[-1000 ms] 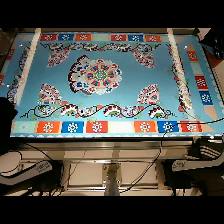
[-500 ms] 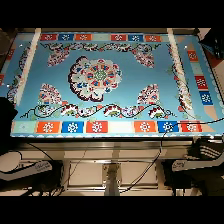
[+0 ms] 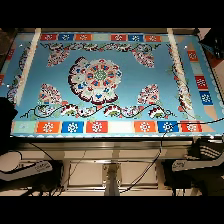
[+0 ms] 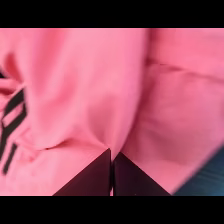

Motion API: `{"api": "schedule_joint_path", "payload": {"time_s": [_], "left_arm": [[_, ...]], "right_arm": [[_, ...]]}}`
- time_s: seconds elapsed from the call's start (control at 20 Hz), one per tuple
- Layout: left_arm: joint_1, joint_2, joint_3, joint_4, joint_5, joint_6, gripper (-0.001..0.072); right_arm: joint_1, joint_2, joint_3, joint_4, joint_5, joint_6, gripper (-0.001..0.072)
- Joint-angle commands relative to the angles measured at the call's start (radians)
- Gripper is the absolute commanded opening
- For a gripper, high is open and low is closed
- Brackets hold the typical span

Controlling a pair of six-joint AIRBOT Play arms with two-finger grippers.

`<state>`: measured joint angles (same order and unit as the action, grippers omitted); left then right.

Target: Fold the clothes and pants, and hang the long-sleeved shirts on hangers.

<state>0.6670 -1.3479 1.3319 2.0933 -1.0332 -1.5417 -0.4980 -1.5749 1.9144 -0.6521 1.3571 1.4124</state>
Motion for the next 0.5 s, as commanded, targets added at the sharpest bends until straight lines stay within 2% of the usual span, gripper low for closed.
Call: {"api": "schedule_joint_path", "payload": {"time_s": [0.0, 0.25, 0.45], "left_arm": [[-0.117, 0.045, 0.001, -0.042, 0.008, 0.001, 0.0005], [-0.449, 0.177, 0.006, -0.127, 0.141, 0.001, 0.0005], [-0.716, 0.255, 0.076, -0.373, 0.16, 0.001, 0.0004]], "right_arm": [[0.0, -0.001, 0.001, 0.0, 0.0, 0.0, 0.0018], [0.0, -0.001, 0.001, 0.0, 0.0, 0.0, 0.0017], [0.0, -0.001, 0.001, 0.0, 0.0, 0.0, 0.0018]]}}
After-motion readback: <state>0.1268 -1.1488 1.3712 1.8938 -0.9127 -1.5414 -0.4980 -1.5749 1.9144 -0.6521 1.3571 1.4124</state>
